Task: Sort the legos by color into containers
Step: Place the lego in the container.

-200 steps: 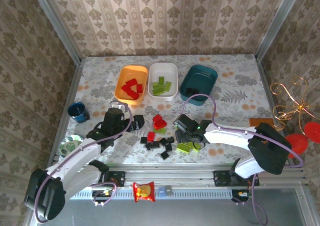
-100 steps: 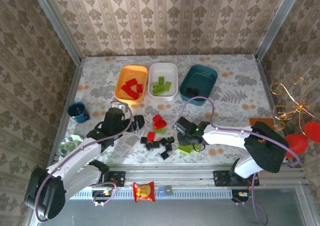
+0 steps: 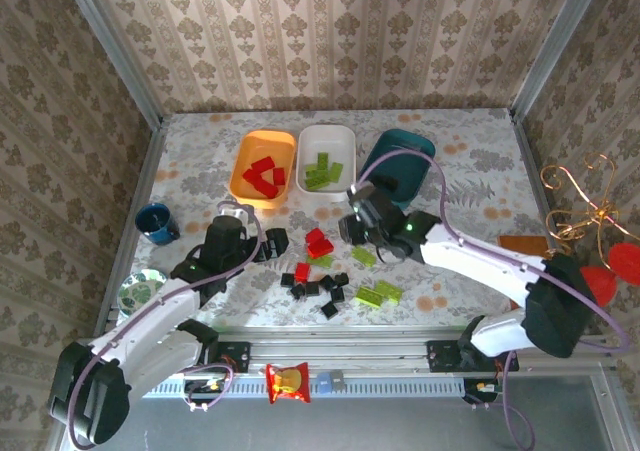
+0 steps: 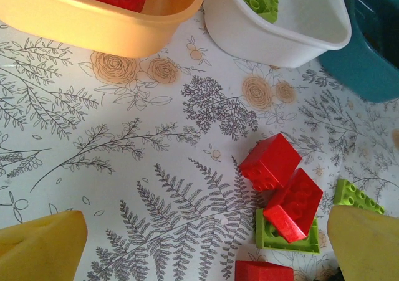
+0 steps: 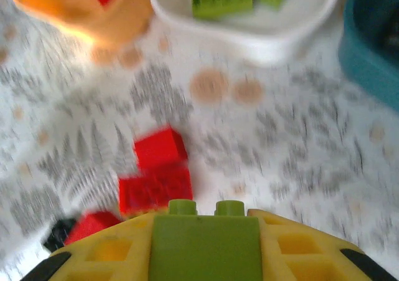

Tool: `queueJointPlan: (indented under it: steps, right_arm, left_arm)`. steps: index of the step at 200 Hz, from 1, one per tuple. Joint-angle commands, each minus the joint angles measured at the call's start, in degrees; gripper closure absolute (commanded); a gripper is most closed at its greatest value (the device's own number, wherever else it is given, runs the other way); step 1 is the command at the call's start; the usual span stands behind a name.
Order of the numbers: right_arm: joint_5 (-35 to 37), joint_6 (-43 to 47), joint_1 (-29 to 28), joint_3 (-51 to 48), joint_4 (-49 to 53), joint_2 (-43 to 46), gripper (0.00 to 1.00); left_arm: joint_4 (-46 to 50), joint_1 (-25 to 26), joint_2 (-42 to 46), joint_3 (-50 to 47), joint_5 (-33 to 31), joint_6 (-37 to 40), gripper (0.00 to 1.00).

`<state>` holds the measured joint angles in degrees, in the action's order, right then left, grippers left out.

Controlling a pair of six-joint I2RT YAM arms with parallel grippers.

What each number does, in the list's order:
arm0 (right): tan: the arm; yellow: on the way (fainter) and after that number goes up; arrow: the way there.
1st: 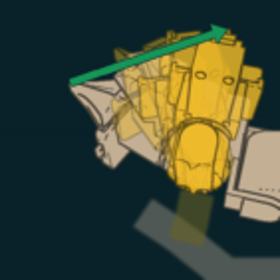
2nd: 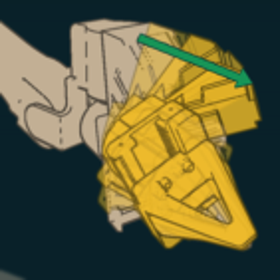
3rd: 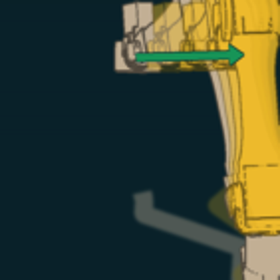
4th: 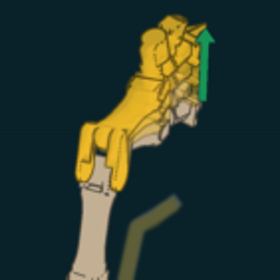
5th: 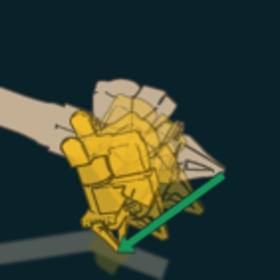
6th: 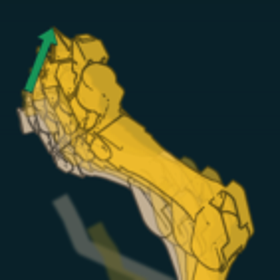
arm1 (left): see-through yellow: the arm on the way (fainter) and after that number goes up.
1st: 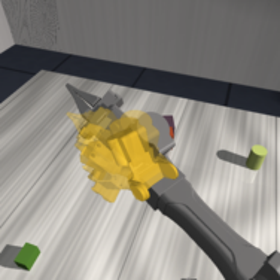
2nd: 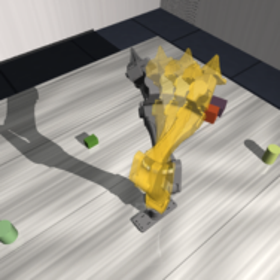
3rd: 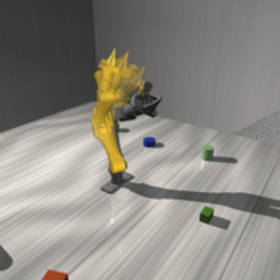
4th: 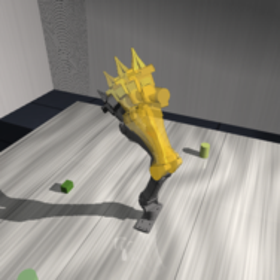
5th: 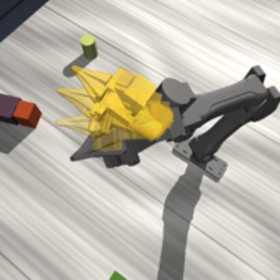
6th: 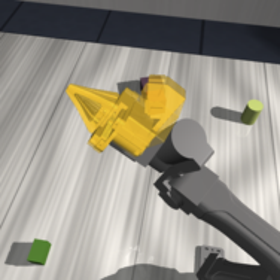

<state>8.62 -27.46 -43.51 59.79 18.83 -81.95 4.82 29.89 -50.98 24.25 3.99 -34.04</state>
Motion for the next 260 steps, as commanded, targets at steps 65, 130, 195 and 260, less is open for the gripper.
queueJointPlan:
  steps: [65, 130, 195, 260]
  right_arm:
    - [-2.74, 3.62, 10.46, 37.88, 3.66, -38.02, 0.65]
    - [-5.38, 2.76, 12.47, 46.6, 7.1, -41.56, 0.27]
    - [-7.6, 0.4, 10.75, 19.23, -4.61, -20.41, 0.25]
    - [-4.89, -2.9, 10.55, -5.25, -8.4, 0.53, 0.24]
  left_arm:
    - [0.71, -0.18, 3.31, -2.85, 3.23, -3.99, 0.0]
    - [0.64, 0.25, 1.37, -2.53, 5.96, -2.38, 0.0]
    - [-0.05, 6.66, -13.88, 7.01, 5.21, 4.9, 0.04]
    - [3.0, 11.18, -33.58, 20.75, -1.43, 12.28, 0.1]
